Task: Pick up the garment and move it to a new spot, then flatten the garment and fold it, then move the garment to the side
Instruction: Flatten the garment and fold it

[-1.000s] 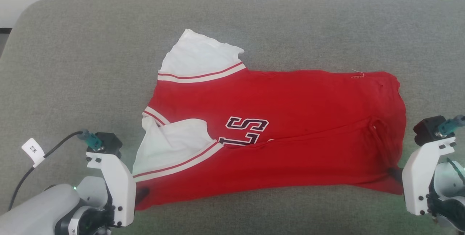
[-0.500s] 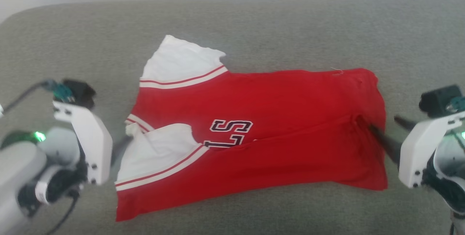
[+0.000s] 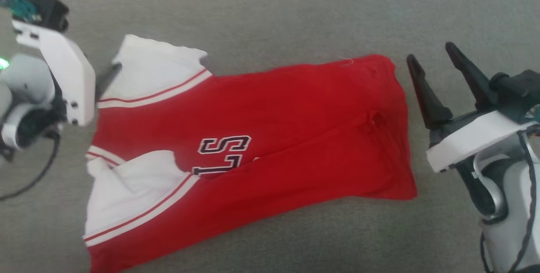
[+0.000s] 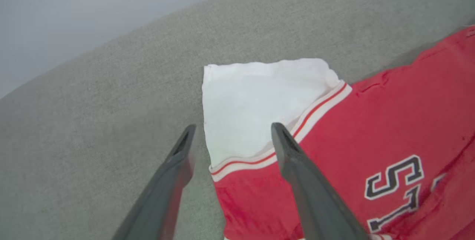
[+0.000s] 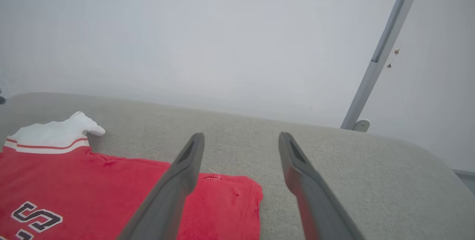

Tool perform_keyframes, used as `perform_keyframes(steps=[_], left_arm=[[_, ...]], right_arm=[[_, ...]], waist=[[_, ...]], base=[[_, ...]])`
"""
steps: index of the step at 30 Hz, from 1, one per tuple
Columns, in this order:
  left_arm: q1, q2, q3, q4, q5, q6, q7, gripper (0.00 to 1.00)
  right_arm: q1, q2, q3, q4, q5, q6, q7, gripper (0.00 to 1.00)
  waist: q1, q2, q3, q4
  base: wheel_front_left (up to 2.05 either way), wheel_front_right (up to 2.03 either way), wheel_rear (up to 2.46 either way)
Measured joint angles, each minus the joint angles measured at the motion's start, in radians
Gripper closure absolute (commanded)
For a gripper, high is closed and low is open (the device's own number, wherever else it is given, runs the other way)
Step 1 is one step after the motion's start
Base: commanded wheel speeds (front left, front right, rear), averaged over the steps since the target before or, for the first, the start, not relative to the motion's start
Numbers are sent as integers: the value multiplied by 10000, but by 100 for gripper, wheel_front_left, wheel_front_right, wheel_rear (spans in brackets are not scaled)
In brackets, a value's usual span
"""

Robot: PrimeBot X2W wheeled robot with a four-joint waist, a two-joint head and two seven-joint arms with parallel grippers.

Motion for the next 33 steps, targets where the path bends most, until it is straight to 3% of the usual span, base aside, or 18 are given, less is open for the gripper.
perform_keyframes(steps=[5, 11, 24, 25, 27, 33], left_arm=[[-792, -476, -15, 1313, 410, -696, -130, 0], [-1467, -802, -61, 2890, 589, -1321, -81, 0], [-2103, -1427, -75, 5511, 261, -1791, 830, 0], [-2167, -1499, -67, 5647, 199, -1837, 926, 12], [-2263, -1636, -102, 5804, 96, -2027, 1028, 100], [-2551, -2029, -153, 6228, 81, -2290, 1043, 100]], right_arm=[[-106, 399, 61, 541, -270, -2, -1037, 0], [-194, 677, 301, 1005, -211, 0, -1417, 0], [-529, 694, 696, 1377, 127, 0, -880, 0], [-570, 679, 752, 1400, 192, 0, -742, 0], [-783, 596, 878, 1457, 251, 0, -447, 0], [-1779, 408, 1145, 1967, 807, 0, 1319, 0]], waist=[[0, 0, 471, -440], [0, 0, 1006, -887], [1, 0, 1782, -1377], [0, 0, 1816, -1374], [0, 1, 1873, -1353], [0, 1, 2021, -1204]], base=[[0, 0, 0], [0, 0, 0], [0, 0, 0], [0, 0, 0], [0, 0, 0], [0, 0, 0]])
